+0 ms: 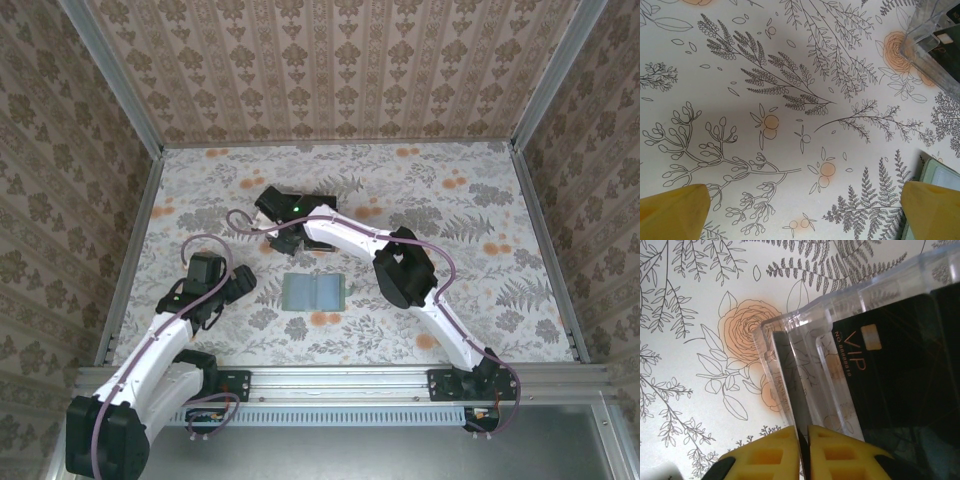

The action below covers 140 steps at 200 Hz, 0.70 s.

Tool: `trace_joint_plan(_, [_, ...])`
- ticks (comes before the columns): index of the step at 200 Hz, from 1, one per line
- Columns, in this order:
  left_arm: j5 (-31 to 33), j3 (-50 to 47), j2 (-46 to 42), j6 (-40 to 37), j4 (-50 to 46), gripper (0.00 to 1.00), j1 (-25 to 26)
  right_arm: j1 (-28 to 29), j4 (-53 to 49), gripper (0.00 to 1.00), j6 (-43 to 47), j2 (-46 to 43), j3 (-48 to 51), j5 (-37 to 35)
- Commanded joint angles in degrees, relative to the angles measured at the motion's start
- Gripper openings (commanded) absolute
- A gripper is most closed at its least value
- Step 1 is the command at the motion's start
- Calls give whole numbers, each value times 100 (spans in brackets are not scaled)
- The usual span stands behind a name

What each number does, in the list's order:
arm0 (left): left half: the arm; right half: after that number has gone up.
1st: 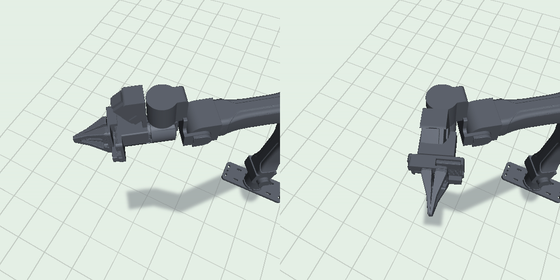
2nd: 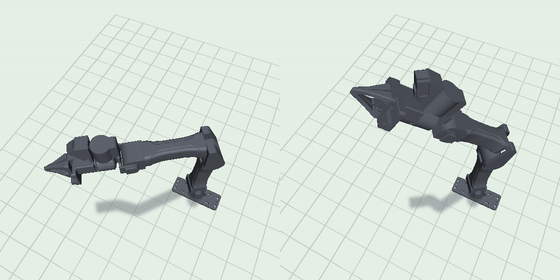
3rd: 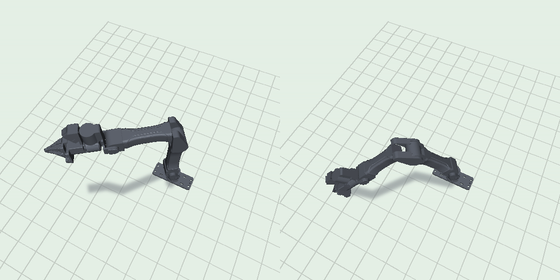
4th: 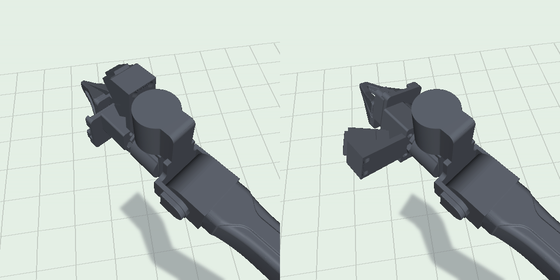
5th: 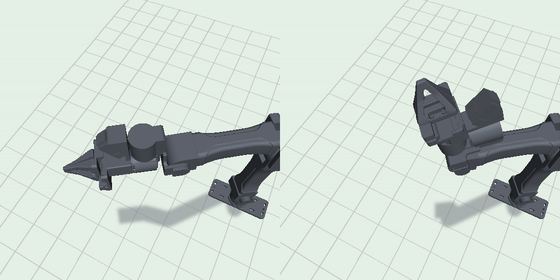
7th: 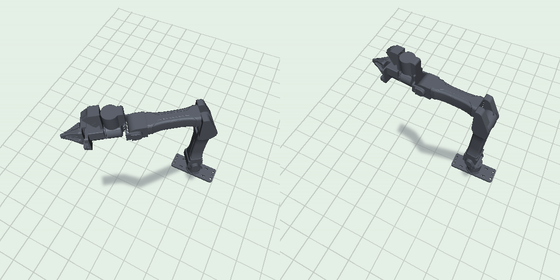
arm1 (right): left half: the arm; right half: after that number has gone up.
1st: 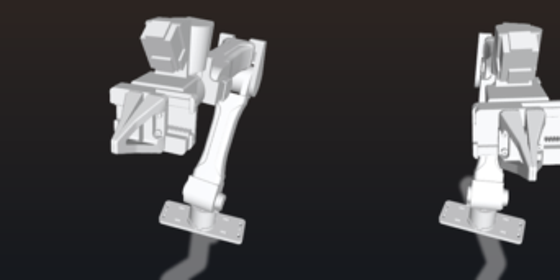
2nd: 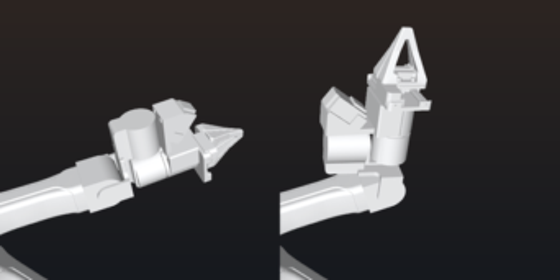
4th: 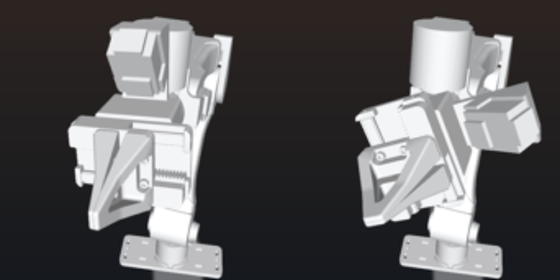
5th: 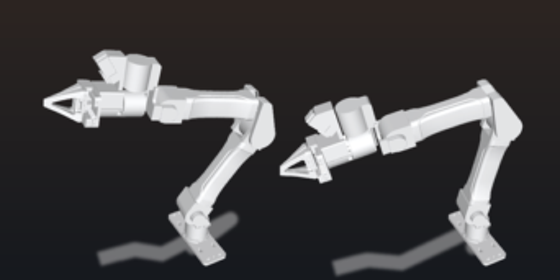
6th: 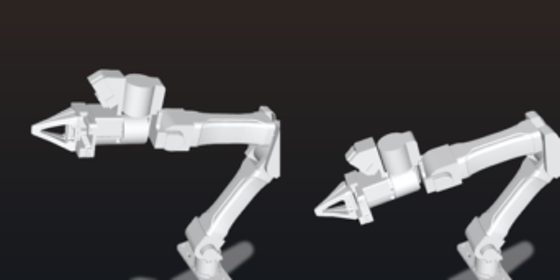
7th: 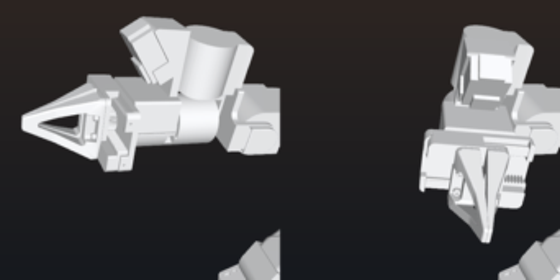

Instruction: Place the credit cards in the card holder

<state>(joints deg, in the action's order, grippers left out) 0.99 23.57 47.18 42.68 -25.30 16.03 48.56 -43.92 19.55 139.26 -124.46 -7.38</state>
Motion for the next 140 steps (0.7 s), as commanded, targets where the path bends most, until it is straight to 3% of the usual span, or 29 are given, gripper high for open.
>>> trace_joint_plan(1, [-91,-63,-7,117,53,100,-30,81,-75,11,198,115,-201,-97])
trace_joint_plan(54, [-128,-89,-7,133,103,100,-32,218,29,0,500,-20,-200,-103])
trace_joint_plan(140, [-204,-87,58,130,191,100,-30,490,469,0,829,-560,-177,-607])
